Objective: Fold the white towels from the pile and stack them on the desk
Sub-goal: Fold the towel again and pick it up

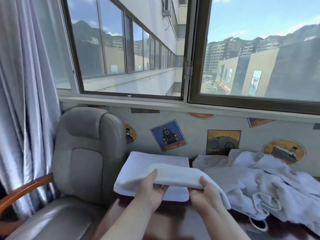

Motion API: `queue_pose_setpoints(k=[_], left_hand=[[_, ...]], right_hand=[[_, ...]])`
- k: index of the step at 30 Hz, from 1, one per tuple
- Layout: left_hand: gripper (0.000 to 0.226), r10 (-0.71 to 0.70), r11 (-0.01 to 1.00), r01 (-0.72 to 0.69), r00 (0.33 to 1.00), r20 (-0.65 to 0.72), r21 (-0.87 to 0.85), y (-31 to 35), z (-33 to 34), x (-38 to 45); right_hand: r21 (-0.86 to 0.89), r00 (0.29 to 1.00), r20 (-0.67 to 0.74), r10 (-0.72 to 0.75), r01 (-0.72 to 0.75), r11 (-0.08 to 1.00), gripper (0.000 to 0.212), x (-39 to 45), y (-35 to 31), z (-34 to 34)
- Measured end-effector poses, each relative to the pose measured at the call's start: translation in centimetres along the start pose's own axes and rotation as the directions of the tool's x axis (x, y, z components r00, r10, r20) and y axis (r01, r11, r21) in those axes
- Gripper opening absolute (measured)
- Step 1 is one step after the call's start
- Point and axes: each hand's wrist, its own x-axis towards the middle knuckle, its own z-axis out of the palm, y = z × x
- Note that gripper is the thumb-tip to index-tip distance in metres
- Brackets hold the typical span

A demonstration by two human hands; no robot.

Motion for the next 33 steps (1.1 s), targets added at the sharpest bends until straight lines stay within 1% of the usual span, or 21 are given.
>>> queue_pose_setpoints(k=[1, 3, 5, 6, 8, 11, 14, 15, 16, 18, 20, 21, 22, 24, 27, 28, 30, 33], left_hand=[[0.035, -0.027, 0.999, 0.027, 1.000, 0.010, 0.018, 1.0, -0.3, 1.0], [0.036, -0.050, 0.999, 0.051, 0.998, -0.043, 0.014, 3.3, -0.8, 3.7], [0.037, -0.089, 0.996, 0.090, 0.994, -0.070, 0.012, 5.3, -0.8, 6.3], [0.037, -0.108, 0.993, 0.110, 0.992, -0.064, 0.032, 6.2, -0.6, 7.5], [0.033, -0.082, 0.991, 0.087, 0.995, -0.049, 0.099, 8.4, 0.4, 10.2], [0.022, -0.003, 0.984, -0.008, 0.998, 0.063, 0.180, 11.5, 2.1, 14.0], [0.018, 0.030, 0.977, -0.062, 0.987, 0.159, 0.203, 13.3, 1.6, 17.5], [0.019, 0.024, 0.979, -0.053, 0.989, 0.146, 0.197, 13.1, 0.6, 18.6], [0.021, 0.001, 0.982, -0.020, 0.995, 0.100, 0.190, 12.5, -0.7, 19.8], [0.025, -0.082, 0.984, 0.088, 0.996, -0.044, 0.156, 10.0, -4.5, 21.6], [0.026, -0.161, 0.979, 0.181, 0.968, -0.191, 0.092, 7.5, -8.9, 22.9], [0.023, -0.171, 0.978, 0.193, 0.958, -0.229, 0.079, 6.7, -10.8, 23.4], [0.021, -0.163, 0.981, 0.182, 0.960, -0.228, 0.065, 6.2, -12.1, 23.9], [0.018, -0.133, 0.989, 0.142, 0.971, -0.199, 0.033, 5.6, -13.7, 24.7], [0.015, -0.100, 0.995, 0.101, 0.976, -0.195, -0.006, 5.0, -14.1, 25.0], [0.015, -0.086, 0.996, 0.088, 0.978, -0.191, -0.001, 4.8, -14.1, 24.9], [0.015, -0.075, 0.997, 0.078, 0.981, -0.177, 0.010, 4.8, -13.8, 24.7], [0.015, -0.060, 0.998, 0.061, 0.984, -0.170, 0.003, 5.1, -13.1, 23.8]], right_hand=[[0.009, 1.000, -0.014, -0.013, 0.013, 1.000, 0.061, 0.9, 0.9, 0.8], [-0.001, 1.000, -0.017, 0.000, 0.000, 1.000, 0.055, 2.6, 2.8, 2.7], [-0.047, 0.999, -0.028, -0.015, 0.014, 0.999, 0.048, 4.5, 4.0, 4.6], [-0.082, 0.999, -0.034, 0.010, -0.012, 0.997, 0.044, 5.5, 4.1, 5.9], [-0.124, 1.000, 0.003, 0.006, -0.005, 0.992, 0.037, 7.3, 4.0, 8.4], [-0.134, 0.994, 0.101, -0.051, 0.065, 0.989, 0.028, 10.6, 3.5, 11.6], [-0.154, 0.986, 0.149, -0.081, 0.104, 0.983, 0.034, 13.6, 4.1, 12.7], [-0.179, 0.987, 0.142, -0.075, 0.100, 0.979, 0.035, 14.7, 4.7, 12.2], [-0.207, 0.992, 0.112, -0.050, 0.072, 0.976, 0.036, 15.9, 5.6, 11.1], [-0.246, 0.999, -0.014, 0.038, -0.041, 0.968, 0.037, 17.9, 8.0, 8.1], [-0.253, 0.977, -0.185, 0.106, -0.152, 0.955, 0.038, 19.3, 10.4, 4.6], [-0.253, 0.966, -0.234, 0.109, -0.169, 0.953, 0.038, 19.8, 11.2, 3.2], [-0.256, 0.964, -0.248, 0.091, -0.156, 0.954, 0.037, 20.2, 11.7, 2.1], [-0.248, 0.973, -0.225, 0.060, -0.116, 0.962, 0.033, 21.0, 12.2, 0.8], [-0.222, 0.980, -0.185, 0.077, -0.118, 0.968, 0.019, 21.6, 12.5, -0.2], [-0.220, 0.981, -0.176, 0.083, -0.121, 0.968, 0.022, 21.7, 12.5, -0.4], [-0.198, 0.982, -0.154, 0.106, -0.136, 0.971, 0.034, 21.8, 12.4, -0.8], [-0.157, 0.982, -0.110, 0.154, -0.170, 0.973, 0.039, 21.1, 12.2, -1.2]])
